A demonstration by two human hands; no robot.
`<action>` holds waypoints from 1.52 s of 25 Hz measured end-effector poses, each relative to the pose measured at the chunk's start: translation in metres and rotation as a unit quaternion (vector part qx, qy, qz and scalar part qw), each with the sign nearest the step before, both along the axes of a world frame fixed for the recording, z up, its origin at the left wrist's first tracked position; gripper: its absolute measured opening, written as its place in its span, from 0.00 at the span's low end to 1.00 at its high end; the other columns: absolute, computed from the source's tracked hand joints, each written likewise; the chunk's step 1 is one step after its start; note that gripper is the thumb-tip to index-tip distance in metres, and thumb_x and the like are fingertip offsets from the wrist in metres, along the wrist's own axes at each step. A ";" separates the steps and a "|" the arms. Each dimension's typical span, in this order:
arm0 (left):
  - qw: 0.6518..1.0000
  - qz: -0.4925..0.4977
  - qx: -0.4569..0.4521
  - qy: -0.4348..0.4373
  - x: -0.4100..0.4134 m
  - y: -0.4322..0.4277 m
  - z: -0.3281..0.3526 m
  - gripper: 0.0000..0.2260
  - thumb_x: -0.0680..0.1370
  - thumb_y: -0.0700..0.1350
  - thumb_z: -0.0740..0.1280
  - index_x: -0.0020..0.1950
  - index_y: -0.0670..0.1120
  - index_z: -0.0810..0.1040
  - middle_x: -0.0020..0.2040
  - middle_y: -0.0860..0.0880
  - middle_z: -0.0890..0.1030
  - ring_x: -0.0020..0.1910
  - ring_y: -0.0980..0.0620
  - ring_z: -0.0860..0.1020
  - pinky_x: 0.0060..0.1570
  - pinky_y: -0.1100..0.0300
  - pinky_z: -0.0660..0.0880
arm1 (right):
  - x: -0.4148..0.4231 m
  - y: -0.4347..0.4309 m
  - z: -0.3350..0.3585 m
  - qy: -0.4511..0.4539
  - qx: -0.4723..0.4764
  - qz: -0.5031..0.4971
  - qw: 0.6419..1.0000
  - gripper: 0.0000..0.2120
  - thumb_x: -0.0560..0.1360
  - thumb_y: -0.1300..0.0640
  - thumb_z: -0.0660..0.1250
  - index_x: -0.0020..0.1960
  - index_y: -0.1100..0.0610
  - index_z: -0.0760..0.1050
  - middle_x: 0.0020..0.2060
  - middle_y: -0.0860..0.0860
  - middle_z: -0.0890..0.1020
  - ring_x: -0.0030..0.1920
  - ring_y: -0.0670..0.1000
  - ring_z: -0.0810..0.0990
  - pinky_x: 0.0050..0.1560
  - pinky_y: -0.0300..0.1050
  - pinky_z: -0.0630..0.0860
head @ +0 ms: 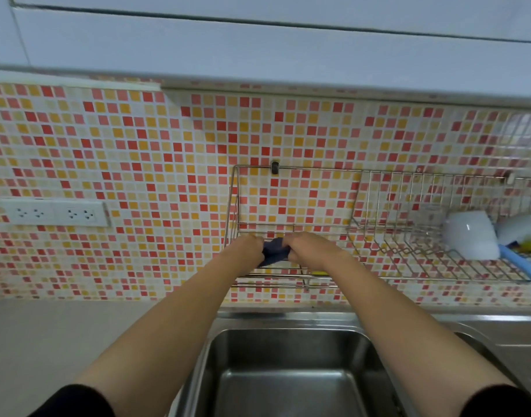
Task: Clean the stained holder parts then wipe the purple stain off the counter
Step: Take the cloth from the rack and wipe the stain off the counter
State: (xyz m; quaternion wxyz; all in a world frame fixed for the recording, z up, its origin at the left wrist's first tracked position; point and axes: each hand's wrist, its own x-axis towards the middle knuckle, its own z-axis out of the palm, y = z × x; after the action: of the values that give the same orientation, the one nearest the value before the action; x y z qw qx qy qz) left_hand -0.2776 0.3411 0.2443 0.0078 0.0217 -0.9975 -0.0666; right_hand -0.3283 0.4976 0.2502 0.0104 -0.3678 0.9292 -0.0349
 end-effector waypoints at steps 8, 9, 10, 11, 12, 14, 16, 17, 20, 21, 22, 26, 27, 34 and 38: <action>0.968 -0.082 0.206 0.118 0.028 0.008 0.016 0.31 0.71 0.56 0.69 0.69 0.45 0.62 0.61 0.43 0.76 0.57 0.45 0.75 0.52 0.54 0.72 | 0.018 0.014 0.051 0.030 -0.226 0.013 0.974 0.12 0.78 0.63 0.56 0.59 0.57 0.72 0.50 0.49 0.71 0.49 0.47 0.69 0.48 0.37 0.62; 0.963 -0.086 0.223 0.123 0.030 0.010 0.019 0.31 0.71 0.57 0.69 0.68 0.46 0.63 0.60 0.44 0.76 0.57 0.46 0.75 0.53 0.54 0.73 | 0.022 0.016 0.057 0.037 -0.252 0.014 0.967 0.11 0.78 0.62 0.57 0.59 0.57 0.71 0.50 0.50 0.73 0.49 0.48 0.71 0.48 0.40 0.65; 0.956 -0.091 0.253 0.116 0.035 0.014 0.023 0.31 0.71 0.59 0.69 0.68 0.47 0.63 0.60 0.45 0.76 0.56 0.47 0.75 0.54 0.54 0.73 | 0.028 0.017 0.064 0.038 -0.282 0.013 0.959 0.11 0.78 0.62 0.58 0.59 0.57 0.71 0.49 0.51 0.75 0.48 0.49 0.73 0.46 0.42 0.68; 0.946 -0.097 0.293 0.103 0.039 0.019 0.029 0.31 0.71 0.61 0.68 0.68 0.48 0.63 0.60 0.47 0.76 0.56 0.48 0.76 0.55 0.54 0.74 | 0.034 0.019 0.070 0.036 -0.312 0.010 0.949 0.10 0.77 0.61 0.59 0.58 0.57 0.70 0.48 0.51 0.76 0.46 0.50 0.75 0.44 0.43 0.70; 0.934 -0.104 0.330 0.089 0.041 0.023 0.033 0.30 0.71 0.61 0.67 0.67 0.49 0.64 0.60 0.48 0.76 0.55 0.49 0.76 0.55 0.54 0.74 | 0.038 0.019 0.074 0.034 -0.338 0.009 0.941 0.09 0.77 0.61 0.60 0.57 0.57 0.68 0.46 0.50 0.76 0.44 0.50 0.75 0.41 0.42 0.71; 0.924 -0.117 0.349 0.106 0.051 0.031 0.041 0.24 0.73 0.55 0.69 0.64 0.47 0.67 0.55 0.48 0.77 0.52 0.49 0.77 0.49 0.59 0.75 | 0.053 0.021 0.083 0.045 -0.371 0.017 0.927 0.08 0.77 0.60 0.61 0.55 0.57 0.67 0.45 0.48 0.75 0.42 0.46 0.75 0.38 0.34 0.71; 0.919 -0.108 0.348 0.154 0.065 0.028 0.051 0.15 0.74 0.44 0.68 0.59 0.45 0.70 0.50 0.46 0.78 0.47 0.47 0.77 0.40 0.61 0.74 | 0.067 0.027 0.089 0.069 -0.375 0.034 0.924 0.05 0.78 0.59 0.61 0.53 0.56 0.66 0.43 0.45 0.75 0.41 0.41 0.74 0.37 0.28 0.68; 0.908 -0.102 0.373 0.161 0.074 0.021 0.056 0.13 0.75 0.41 0.67 0.58 0.45 0.72 0.50 0.45 0.78 0.47 0.46 0.78 0.41 0.60 0.76 | 0.075 0.031 0.091 0.080 -0.378 0.045 0.921 0.04 0.78 0.59 0.61 0.51 0.54 0.66 0.42 0.43 0.75 0.40 0.38 0.73 0.37 0.28 0.67; 0.862 -0.111 0.475 0.137 0.107 -0.011 0.072 0.09 0.76 0.41 0.67 0.55 0.45 0.78 0.48 0.46 0.82 0.48 0.48 0.81 0.47 0.58 0.80 | 0.098 0.041 0.088 0.078 -0.422 0.081 0.900 0.07 0.78 0.61 0.59 0.45 0.50 0.66 0.38 0.41 0.74 0.38 0.39 0.73 0.38 0.32 0.66; 0.852 -0.112 0.493 0.139 0.121 -0.022 0.074 0.08 0.76 0.42 0.67 0.55 0.46 0.79 0.48 0.47 0.83 0.48 0.49 0.82 0.46 0.60 0.80 | 0.107 0.039 0.084 0.069 -0.425 0.095 0.897 0.10 0.78 0.64 0.58 0.44 0.50 0.67 0.39 0.42 0.74 0.38 0.41 0.73 0.40 0.35 0.67; 0.844 -0.109 0.505 0.145 0.136 -0.032 0.073 0.08 0.76 0.42 0.66 0.54 0.47 0.80 0.47 0.48 0.84 0.47 0.51 0.82 0.45 0.62 0.80 | 0.118 0.034 0.078 0.061 -0.418 0.110 0.900 0.12 0.77 0.66 0.58 0.43 0.50 0.70 0.40 0.43 0.74 0.40 0.43 0.73 0.42 0.38 0.68; 0.806 -0.061 0.573 0.133 0.197 -0.080 0.048 0.10 0.75 0.43 0.66 0.55 0.44 0.80 0.49 0.48 0.84 0.51 0.49 0.81 0.48 0.58 0.79 | 0.163 -0.008 0.047 -0.023 -0.389 0.172 0.905 0.13 0.76 0.65 0.59 0.49 0.49 0.79 0.48 0.42 0.75 0.52 0.39 0.74 0.53 0.29 0.68; 0.802 -0.043 0.584 0.115 0.212 -0.095 0.037 0.12 0.75 0.44 0.67 0.57 0.42 0.79 0.52 0.45 0.83 0.53 0.47 0.80 0.51 0.55 0.78 | 0.174 -0.022 0.037 -0.048 -0.385 0.184 0.903 0.12 0.75 0.62 0.61 0.51 0.50 0.79 0.48 0.41 0.75 0.52 0.38 0.74 0.53 0.29 0.69; 0.862 0.151 0.481 0.049 0.353 -0.218 -0.059 0.07 0.76 0.41 0.63 0.40 0.47 0.78 0.32 0.52 0.76 0.31 0.56 0.73 0.31 0.60 0.68 | 0.276 -0.168 -0.091 -0.187 -0.325 0.233 0.897 0.11 0.73 0.61 0.68 0.54 0.53 0.79 0.49 0.49 0.77 0.51 0.48 0.76 0.50 0.41 0.75; 0.874 0.251 0.415 -0.033 0.427 -0.292 -0.120 0.05 0.77 0.42 0.64 0.46 0.45 0.80 0.41 0.42 0.80 0.37 0.49 0.76 0.36 0.53 0.73 | 0.342 -0.247 -0.159 -0.279 -0.291 0.219 0.889 0.11 0.73 0.60 0.67 0.54 0.53 0.79 0.49 0.51 0.79 0.49 0.47 0.77 0.49 0.34 0.72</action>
State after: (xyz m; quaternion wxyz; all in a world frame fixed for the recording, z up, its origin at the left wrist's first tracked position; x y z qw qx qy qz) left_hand 0.1496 0.0494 0.1246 -0.0180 0.2749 -0.8387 -0.4697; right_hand 0.0141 0.2507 0.0910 0.1689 -0.5239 0.7321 -0.4014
